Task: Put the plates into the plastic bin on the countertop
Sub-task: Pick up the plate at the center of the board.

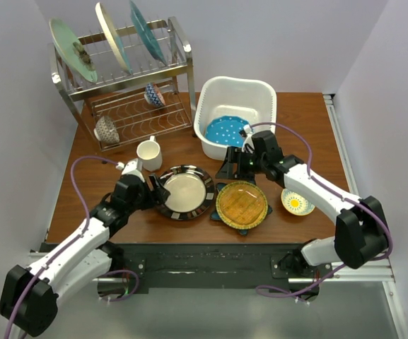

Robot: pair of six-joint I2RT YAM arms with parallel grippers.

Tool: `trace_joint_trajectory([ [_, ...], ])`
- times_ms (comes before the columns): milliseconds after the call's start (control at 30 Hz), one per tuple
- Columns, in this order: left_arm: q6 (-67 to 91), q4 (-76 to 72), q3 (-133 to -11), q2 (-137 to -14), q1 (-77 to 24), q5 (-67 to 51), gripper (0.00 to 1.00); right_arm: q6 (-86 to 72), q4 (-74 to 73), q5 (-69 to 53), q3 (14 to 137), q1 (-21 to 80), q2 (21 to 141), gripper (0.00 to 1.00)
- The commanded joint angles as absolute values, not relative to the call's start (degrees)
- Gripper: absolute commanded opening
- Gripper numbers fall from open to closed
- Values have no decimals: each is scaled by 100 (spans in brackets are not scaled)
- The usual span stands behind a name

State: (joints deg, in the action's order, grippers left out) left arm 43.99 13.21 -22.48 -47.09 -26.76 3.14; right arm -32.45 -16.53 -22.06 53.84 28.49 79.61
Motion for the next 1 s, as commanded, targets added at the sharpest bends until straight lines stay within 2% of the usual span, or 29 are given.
trace_joint_trajectory([
  [0, 4456, 1354, -2127, -4631, -2689, 466, 79, -3331, -1310, -2320, 5282, 2883, 8085, 73],
  [233, 4509, 1081, -1995, -4860, -2689, 316, 79, -3401, -1099, -2329, 5291, 3023, 8358, 72],
  [567, 4500, 809, -1855, -4904, -2689, 97, 70, -3463, -879, -2286, 5396, 3164, 8876, 69],
  [800, 4500, 738, -1819, -4931, -2689, 35, 68, -3533, -537, -2355, 5616, 3190, 9369, 68],
  [967, 4491, 712, -1784, -4922, -2689, 26, 66, -3630, -255, -2619, 5687, 3217, 9685, 56],
])
